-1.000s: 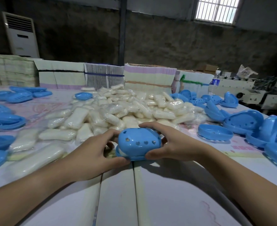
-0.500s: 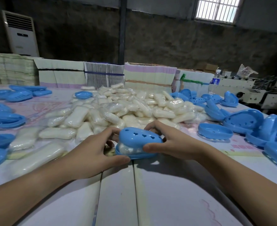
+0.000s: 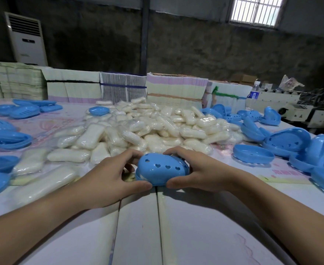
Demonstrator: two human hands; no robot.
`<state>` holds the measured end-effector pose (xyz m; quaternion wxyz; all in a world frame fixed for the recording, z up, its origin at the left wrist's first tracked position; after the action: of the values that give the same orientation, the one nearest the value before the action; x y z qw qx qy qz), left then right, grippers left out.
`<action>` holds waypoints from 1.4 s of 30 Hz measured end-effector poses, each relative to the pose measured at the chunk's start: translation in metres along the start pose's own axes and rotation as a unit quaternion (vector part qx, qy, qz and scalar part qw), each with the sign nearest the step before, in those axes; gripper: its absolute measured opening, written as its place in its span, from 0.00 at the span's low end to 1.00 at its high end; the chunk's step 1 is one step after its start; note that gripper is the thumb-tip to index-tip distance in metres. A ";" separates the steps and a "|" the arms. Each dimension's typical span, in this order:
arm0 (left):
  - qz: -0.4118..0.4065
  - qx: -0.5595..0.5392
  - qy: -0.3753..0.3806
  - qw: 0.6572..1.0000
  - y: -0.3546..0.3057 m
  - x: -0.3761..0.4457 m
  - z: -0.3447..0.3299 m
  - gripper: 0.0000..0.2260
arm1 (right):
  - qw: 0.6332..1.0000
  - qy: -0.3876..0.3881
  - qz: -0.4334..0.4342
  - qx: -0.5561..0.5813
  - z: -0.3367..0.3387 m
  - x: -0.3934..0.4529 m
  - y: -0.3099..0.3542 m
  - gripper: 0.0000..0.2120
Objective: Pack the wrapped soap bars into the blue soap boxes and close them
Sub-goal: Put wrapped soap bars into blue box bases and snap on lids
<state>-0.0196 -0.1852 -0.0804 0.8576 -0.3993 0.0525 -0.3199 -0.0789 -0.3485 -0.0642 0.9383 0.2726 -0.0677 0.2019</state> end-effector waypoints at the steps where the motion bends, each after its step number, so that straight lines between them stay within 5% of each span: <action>1: 0.000 -0.001 0.001 1.000 0.000 0.000 0.000 0.27 | 1.000 0.000 0.001 -0.004 0.000 0.000 0.001 0.29; 9: 0.007 -0.004 0.004 1.000 0.002 0.001 0.000 0.21 | 0.998 0.006 0.024 -0.055 0.005 0.001 0.012 0.28; 26: -0.057 0.015 0.002 0.998 -0.012 -0.003 0.000 0.28 | 0.995 -0.010 0.033 -0.089 0.000 0.004 0.015 0.25; 36: -0.044 0.192 -0.028 0.980 -0.013 -0.002 0.004 0.29 | 0.993 -0.010 0.064 -0.100 0.000 0.009 0.019 0.26; 42: -0.024 0.089 -0.006 0.996 -0.015 -0.004 0.003 0.27 | 0.995 -0.008 0.072 -0.067 -0.002 0.007 0.019 0.26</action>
<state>-0.0294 -0.1877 -0.0687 0.8820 -0.3246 0.0085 -0.3416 -0.0804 -0.3304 -0.0549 0.9367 0.2054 -0.1079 0.2621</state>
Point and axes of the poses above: each hand's wrist, its own x-axis towards the middle knuckle, its own z-axis out of the back of the hand, y = z × x, the point moved 9 cm from there along x, towards the middle knuckle, and after that the axes turned 13 degrees about z, right-handed, at the moved point
